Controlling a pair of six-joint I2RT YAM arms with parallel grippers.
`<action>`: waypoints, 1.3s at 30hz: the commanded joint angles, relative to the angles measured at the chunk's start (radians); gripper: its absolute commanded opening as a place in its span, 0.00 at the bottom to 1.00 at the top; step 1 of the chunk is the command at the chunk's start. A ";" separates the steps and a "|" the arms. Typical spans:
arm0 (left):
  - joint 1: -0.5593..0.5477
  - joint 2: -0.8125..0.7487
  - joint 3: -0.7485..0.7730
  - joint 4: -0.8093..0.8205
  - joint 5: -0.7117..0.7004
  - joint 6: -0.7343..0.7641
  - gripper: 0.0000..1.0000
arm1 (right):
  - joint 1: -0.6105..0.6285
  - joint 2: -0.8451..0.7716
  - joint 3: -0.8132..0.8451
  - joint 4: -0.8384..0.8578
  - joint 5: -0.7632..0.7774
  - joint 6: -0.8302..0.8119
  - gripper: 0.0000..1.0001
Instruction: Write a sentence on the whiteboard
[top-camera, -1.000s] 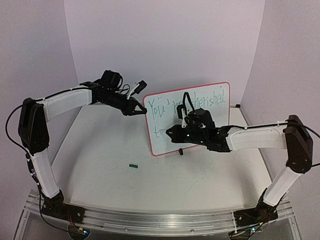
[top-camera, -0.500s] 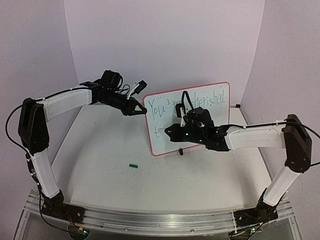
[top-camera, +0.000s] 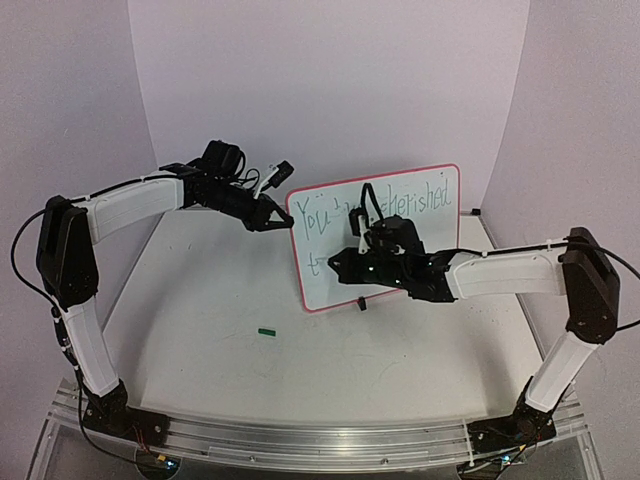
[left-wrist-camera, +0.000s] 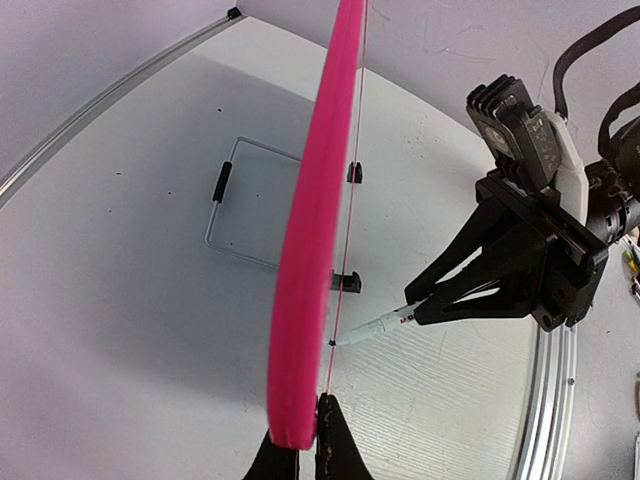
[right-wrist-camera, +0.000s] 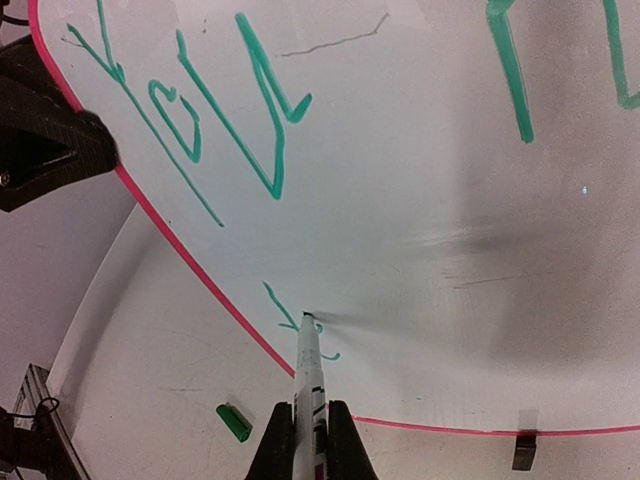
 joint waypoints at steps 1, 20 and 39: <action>-0.001 -0.032 -0.010 -0.034 -0.041 0.028 0.00 | -0.015 -0.041 -0.011 0.023 0.072 0.016 0.00; -0.001 -0.031 -0.009 -0.035 -0.041 0.027 0.00 | -0.020 0.002 -0.059 0.005 -0.022 0.049 0.00; -0.001 -0.033 -0.008 -0.037 -0.043 0.027 0.00 | -0.021 -0.025 -0.029 0.022 0.008 0.048 0.00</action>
